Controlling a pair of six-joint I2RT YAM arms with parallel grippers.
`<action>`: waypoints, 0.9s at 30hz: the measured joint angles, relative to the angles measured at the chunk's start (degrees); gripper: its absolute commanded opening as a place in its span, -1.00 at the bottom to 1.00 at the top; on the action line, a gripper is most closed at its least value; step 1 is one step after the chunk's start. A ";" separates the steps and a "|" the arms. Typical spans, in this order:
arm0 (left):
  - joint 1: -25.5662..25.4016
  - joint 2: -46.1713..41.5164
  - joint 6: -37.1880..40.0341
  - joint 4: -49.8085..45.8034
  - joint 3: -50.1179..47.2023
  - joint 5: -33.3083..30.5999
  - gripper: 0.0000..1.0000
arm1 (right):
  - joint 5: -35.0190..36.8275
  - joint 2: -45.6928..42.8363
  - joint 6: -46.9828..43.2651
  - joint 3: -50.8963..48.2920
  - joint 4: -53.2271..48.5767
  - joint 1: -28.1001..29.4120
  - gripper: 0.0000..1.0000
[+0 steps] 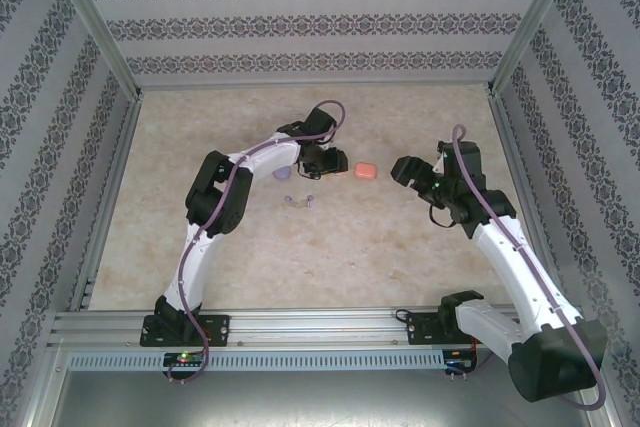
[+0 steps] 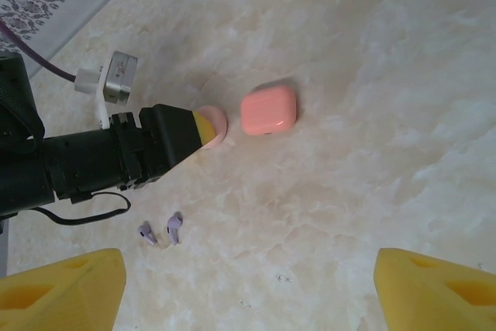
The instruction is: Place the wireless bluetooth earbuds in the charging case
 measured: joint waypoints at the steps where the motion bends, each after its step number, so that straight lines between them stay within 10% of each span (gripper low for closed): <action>1: -0.15 -0.04 0.02 -0.02 0.13 -0.33 0.14 | -0.20 -0.28 -0.07 0.00 -0.39 -0.02 0.75; 13: -0.28 -13.44 2.62 -0.83 -3.34 -6.69 0.31 | -0.85 0.63 -4.09 2.54 -5.14 -0.37 0.86; 27: -0.17 -35.43 14.95 -0.46 -11.56 -20.31 0.99 | 2.21 10.82 -7.10 6.67 -3.76 6.67 0.82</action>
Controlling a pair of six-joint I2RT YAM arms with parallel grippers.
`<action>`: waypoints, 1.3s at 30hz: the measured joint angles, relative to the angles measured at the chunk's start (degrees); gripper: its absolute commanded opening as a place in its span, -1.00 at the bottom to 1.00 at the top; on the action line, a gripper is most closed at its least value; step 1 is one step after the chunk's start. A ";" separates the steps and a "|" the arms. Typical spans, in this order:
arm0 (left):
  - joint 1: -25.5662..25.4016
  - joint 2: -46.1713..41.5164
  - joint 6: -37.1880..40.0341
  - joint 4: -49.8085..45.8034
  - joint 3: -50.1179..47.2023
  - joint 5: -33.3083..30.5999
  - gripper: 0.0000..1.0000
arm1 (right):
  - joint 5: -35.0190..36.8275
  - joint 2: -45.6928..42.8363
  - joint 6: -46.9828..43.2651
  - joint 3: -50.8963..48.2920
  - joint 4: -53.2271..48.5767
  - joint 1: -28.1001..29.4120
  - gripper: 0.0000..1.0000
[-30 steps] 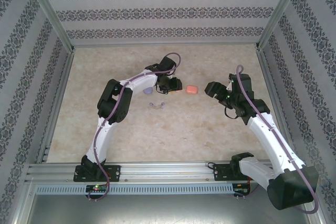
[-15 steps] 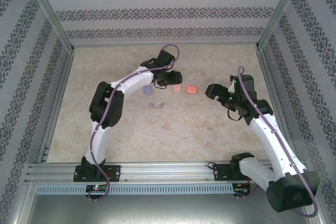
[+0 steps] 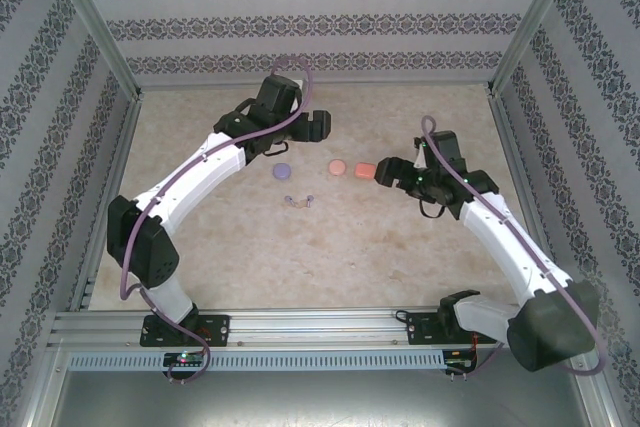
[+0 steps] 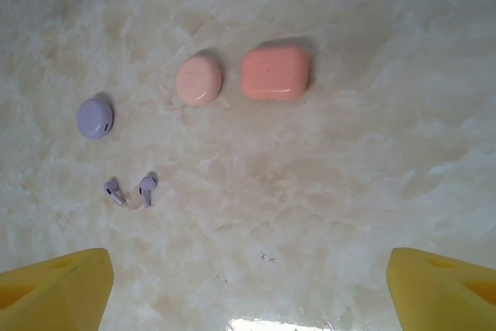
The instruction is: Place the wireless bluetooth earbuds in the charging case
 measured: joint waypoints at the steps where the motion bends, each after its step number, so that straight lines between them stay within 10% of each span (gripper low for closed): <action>1: 0.17 -0.33 0.85 0.02 -0.31 -0.81 0.99 | 0.76 0.87 0.04 0.48 0.28 1.05 0.81; 25: 18.97 -19.39 -10.93 11.74 -24.13 -0.46 0.99 | 14.69 41.66 2.56 36.98 -5.05 22.69 0.77; 39: 25.40 -23.69 -18.43 14.38 -34.05 -1.03 0.99 | 10.47 64.59 -17.99 60.08 -8.09 23.76 0.77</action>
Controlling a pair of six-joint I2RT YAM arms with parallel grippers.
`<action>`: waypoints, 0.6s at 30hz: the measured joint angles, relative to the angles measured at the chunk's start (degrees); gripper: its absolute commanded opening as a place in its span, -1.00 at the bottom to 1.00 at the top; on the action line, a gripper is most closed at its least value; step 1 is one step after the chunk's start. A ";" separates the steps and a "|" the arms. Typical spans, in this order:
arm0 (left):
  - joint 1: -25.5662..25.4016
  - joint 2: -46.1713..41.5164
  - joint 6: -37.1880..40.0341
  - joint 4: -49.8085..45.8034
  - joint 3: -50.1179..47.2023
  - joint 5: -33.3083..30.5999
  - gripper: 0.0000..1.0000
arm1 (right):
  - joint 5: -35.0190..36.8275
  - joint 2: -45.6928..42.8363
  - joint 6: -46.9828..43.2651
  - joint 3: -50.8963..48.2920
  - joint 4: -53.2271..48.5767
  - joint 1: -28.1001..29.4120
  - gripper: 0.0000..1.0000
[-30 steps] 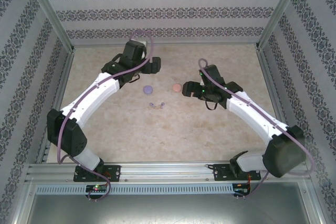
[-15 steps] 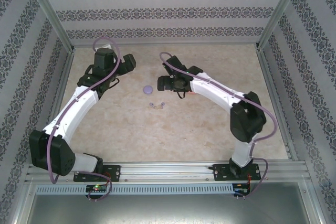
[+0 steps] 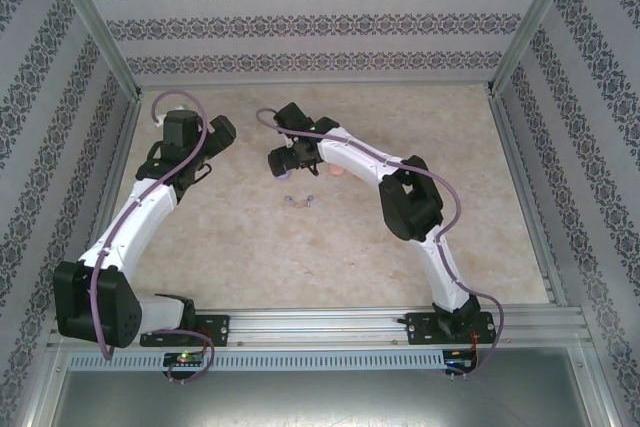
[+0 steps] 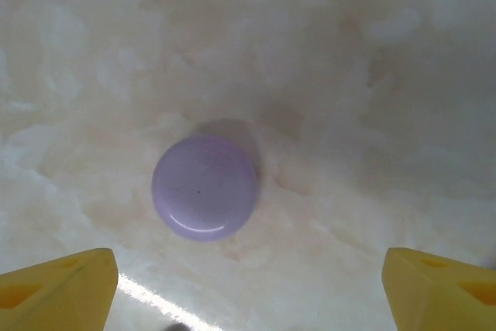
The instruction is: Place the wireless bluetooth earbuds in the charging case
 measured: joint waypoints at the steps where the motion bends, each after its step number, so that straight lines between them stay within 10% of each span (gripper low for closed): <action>1: 0.46 0.00 -0.11 0.02 0.24 0.20 0.99 | -0.22 1.22 -1.77 1.51 -0.59 0.00 0.77; 18: 2.32 0.04 -0.63 0.48 0.92 5.27 0.99 | -0.37 11.82 -13.09 17.25 -8.72 0.44 0.78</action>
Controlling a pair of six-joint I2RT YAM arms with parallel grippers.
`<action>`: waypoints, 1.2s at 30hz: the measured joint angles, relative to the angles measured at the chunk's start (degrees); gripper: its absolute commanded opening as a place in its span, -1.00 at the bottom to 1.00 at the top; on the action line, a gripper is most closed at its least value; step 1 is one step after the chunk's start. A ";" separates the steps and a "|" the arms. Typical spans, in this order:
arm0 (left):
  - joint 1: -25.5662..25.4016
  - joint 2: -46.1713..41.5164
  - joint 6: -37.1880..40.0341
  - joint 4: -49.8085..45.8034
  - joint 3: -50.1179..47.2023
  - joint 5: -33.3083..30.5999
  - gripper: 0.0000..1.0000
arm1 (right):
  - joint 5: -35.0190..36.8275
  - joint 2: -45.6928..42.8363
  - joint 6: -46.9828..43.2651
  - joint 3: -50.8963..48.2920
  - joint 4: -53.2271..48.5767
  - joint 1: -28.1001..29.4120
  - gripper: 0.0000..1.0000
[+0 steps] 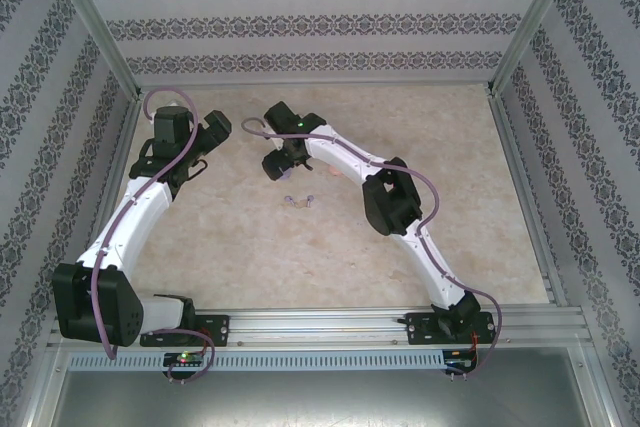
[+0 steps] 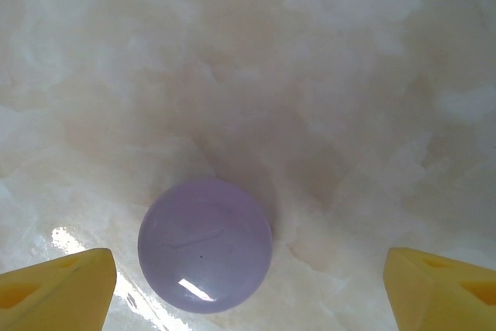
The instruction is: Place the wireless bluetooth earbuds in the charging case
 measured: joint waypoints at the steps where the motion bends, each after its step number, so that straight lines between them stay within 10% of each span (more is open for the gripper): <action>1: 0.00 0.04 0.00 0.07 0.00 0.42 0.99 | 0.00 0.52 -0.33 0.72 -0.28 0.17 0.78; 36: 2.23 0.04 -0.92 2.40 -0.50 5.95 0.99 | 0.76 6.93 -1.68 7.54 -3.69 1.40 0.01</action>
